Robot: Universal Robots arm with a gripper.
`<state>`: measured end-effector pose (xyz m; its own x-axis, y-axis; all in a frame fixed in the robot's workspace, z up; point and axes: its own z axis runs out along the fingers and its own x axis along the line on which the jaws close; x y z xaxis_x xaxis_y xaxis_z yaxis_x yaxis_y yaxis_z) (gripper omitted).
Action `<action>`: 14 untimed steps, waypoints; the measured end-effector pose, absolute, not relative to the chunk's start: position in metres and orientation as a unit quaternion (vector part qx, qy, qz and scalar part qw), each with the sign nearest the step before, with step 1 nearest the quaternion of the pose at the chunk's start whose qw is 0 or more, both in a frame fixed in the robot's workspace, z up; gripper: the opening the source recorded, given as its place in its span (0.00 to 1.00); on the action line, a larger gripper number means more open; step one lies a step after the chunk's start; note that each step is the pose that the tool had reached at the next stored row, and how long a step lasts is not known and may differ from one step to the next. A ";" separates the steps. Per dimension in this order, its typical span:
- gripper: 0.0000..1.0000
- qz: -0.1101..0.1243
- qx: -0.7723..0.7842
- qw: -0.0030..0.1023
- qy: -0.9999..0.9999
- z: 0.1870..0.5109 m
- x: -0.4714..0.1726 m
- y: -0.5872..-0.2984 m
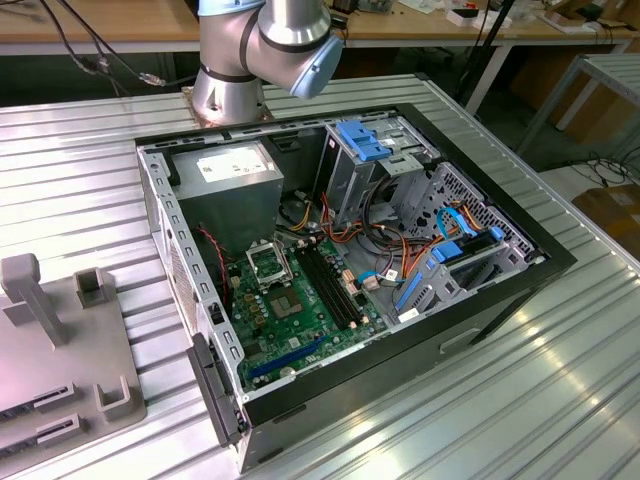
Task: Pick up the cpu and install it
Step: 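Pick up the cpu and move it towards the insertion slot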
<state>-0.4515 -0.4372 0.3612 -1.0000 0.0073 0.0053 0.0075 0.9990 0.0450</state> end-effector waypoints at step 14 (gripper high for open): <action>0.42 -0.023 -0.004 0.003 -1.000 0.361 -0.453 -0.437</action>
